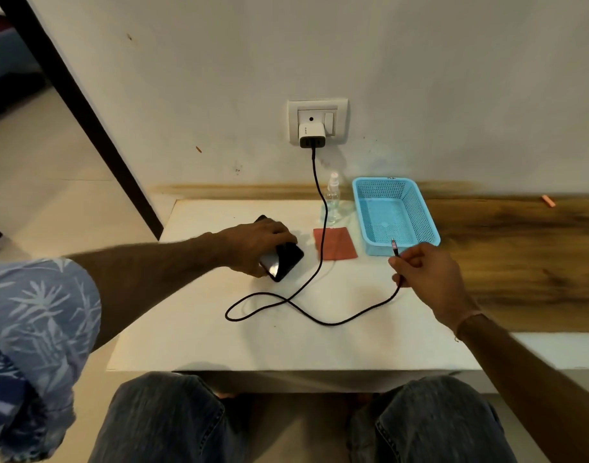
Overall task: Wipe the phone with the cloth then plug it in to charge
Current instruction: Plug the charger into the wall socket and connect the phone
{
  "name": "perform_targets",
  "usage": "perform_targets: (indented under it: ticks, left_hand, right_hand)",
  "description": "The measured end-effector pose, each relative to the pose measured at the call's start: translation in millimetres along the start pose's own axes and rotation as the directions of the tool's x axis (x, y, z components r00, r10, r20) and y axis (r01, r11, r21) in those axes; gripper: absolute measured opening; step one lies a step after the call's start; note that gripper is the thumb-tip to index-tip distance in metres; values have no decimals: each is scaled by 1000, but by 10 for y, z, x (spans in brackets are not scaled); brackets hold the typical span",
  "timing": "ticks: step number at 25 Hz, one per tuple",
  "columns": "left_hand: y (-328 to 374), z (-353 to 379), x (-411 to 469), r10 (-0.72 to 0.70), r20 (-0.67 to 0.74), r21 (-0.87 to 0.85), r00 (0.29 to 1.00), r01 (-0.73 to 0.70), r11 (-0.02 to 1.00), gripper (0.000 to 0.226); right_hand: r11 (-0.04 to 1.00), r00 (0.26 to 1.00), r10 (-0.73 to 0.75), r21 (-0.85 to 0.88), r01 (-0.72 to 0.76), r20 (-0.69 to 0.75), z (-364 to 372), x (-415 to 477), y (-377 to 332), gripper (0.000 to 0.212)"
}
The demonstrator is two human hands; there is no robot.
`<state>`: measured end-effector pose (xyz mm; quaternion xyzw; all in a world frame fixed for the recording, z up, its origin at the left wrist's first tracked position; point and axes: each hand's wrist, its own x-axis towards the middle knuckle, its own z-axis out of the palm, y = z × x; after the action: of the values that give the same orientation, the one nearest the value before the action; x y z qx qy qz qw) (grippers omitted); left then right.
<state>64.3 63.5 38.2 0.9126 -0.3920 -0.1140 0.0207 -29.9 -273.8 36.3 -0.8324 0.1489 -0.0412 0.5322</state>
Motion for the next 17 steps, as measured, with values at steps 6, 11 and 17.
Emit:
perform_targets:
  ticks: [6, 11, 17]
  left_hand:
    - [127, 34, -239, -200, -304, -328, 931, 95, 940, 87]
    - [320, 128, -328, -362, -423, -507, 831, 114, 855, 86]
    - [498, 221, -400, -529, -455, -667, 716, 118, 735, 86]
  right_hand:
    - [975, 985, -164, 163, 153, 55, 192, -213, -585, 10]
    - [966, 966, -251, 80, 246, 63, 455, -285, -843, 8]
    - [938, 937, -339, -41, 343, 85, 710, -424, -1142, 6]
